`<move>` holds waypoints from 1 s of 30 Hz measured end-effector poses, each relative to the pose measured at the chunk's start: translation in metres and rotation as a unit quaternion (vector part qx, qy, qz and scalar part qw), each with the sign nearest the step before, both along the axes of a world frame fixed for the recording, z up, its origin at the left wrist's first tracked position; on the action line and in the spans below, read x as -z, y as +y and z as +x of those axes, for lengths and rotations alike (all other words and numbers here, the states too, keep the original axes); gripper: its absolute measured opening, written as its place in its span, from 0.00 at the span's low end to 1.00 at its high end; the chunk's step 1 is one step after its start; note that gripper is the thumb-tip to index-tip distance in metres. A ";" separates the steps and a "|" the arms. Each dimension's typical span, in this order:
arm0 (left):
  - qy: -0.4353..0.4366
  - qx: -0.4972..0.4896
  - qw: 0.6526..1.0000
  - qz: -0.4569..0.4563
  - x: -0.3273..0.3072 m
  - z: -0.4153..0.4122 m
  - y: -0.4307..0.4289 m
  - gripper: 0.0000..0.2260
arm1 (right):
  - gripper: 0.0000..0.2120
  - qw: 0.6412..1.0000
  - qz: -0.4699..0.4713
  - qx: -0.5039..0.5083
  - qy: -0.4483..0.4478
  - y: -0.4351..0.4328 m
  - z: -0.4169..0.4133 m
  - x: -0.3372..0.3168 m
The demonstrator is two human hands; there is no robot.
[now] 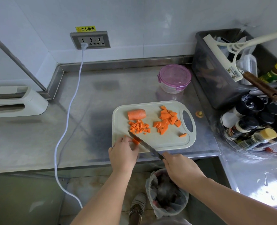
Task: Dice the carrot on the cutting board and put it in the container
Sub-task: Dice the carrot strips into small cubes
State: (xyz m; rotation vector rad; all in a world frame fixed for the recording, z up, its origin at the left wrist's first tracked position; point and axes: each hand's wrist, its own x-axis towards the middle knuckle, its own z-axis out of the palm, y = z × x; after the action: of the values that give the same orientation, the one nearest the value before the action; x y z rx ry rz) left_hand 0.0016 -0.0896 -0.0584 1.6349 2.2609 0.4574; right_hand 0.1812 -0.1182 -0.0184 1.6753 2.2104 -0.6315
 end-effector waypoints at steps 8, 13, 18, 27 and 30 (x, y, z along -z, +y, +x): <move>0.006 0.000 1.000 -0.011 0.001 0.001 0.002 0.09 | 0.14 0.998 -0.040 0.006 -0.041 0.001 -0.009 0.000; 0.058 0.013 0.998 -0.013 0.000 0.001 0.001 0.12 | 0.12 0.999 -0.046 -0.005 -0.027 0.005 -0.004 0.000; 0.113 0.044 0.993 -0.011 -0.002 -0.002 0.007 0.13 | 0.09 0.999 -0.017 0.029 0.020 0.012 0.002 -0.005; -0.006 0.073 0.996 0.040 -0.002 -0.037 0.016 0.13 | 0.14 0.999 -0.001 0.043 0.027 0.019 0.002 -0.019; 0.001 0.091 0.996 -0.015 -0.001 -0.047 0.024 0.14 | 0.13 0.998 0.004 0.057 0.041 0.018 -0.002 -0.015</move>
State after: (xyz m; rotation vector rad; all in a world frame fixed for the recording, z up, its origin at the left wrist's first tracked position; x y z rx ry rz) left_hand -0.0458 -0.0658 -0.0574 1.8063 2.0833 0.3759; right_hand 0.1796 -0.1002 -0.0029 1.8203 2.1868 -0.7336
